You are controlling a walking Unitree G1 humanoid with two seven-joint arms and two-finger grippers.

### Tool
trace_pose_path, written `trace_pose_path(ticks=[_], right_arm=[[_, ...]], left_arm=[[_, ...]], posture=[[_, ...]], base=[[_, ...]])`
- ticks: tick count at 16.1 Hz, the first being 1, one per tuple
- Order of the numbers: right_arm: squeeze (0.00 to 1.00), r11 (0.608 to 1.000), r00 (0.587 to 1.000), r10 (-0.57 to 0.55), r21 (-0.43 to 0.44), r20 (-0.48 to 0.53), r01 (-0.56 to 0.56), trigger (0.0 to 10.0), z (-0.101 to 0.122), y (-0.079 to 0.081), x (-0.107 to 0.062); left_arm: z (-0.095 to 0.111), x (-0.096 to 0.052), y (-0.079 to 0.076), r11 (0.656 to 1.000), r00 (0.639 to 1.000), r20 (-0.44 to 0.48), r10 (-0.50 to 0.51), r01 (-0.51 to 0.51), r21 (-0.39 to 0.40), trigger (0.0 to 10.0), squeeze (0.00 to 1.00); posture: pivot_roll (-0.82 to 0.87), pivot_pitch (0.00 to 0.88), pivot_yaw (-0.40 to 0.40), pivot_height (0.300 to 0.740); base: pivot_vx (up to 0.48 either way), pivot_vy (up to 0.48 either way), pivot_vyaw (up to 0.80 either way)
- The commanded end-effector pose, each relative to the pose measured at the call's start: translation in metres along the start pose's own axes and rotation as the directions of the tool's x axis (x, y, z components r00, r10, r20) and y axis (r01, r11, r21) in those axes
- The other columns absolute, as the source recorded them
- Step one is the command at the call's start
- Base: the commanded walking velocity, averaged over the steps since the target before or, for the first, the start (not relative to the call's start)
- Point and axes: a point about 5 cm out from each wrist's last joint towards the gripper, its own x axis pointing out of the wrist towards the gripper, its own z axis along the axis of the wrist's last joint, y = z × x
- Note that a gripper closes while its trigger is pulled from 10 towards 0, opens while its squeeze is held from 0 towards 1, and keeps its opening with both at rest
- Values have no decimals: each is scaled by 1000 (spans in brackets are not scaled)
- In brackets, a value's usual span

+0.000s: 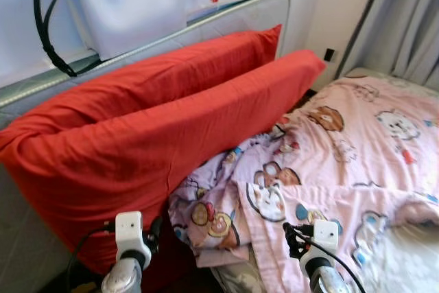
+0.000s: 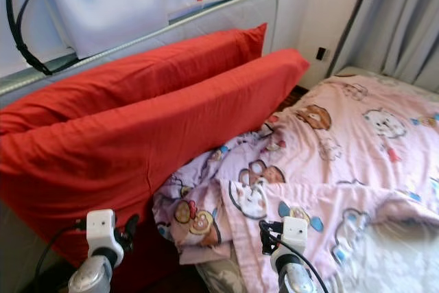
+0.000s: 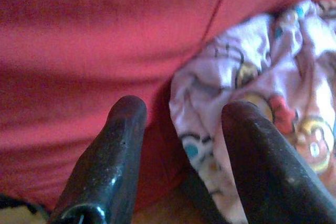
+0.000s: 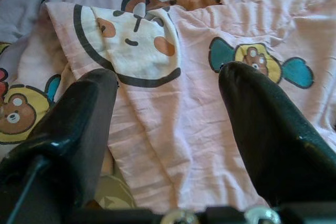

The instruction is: Clean up the room

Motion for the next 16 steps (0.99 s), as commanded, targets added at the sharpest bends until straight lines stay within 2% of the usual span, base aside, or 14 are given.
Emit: trace_pose_path(ticks=[1,3,7,16], right_arm=[[0,1000,1000,-2,6,30,2,10000,6,1,2],[0,1000,999,-13,5,30,13,10000,6,0,2],[0,1000,998,-31,7,47,30,10000,9,-3,1],[0,999,998,-38,29,41,37,10000,9,-1,3]], left_arm=[[3,0,5,1000,1000,6,8,-8,3,10000,0],[4,0,7,1000,1000,8,13,-13,5,10000,0],[12,4,-4,1000,999,46,-23,23,6,10000,0],[7,3,3,1000,1000,15,-8,8,6,10000,0]], posture=[[10,0,13,740],[10,2,12,740],[13,18,13,740],[21,30,22,740]], base=[[0,0,0],[0,0,0],[0,0,0],[0,0,0]])
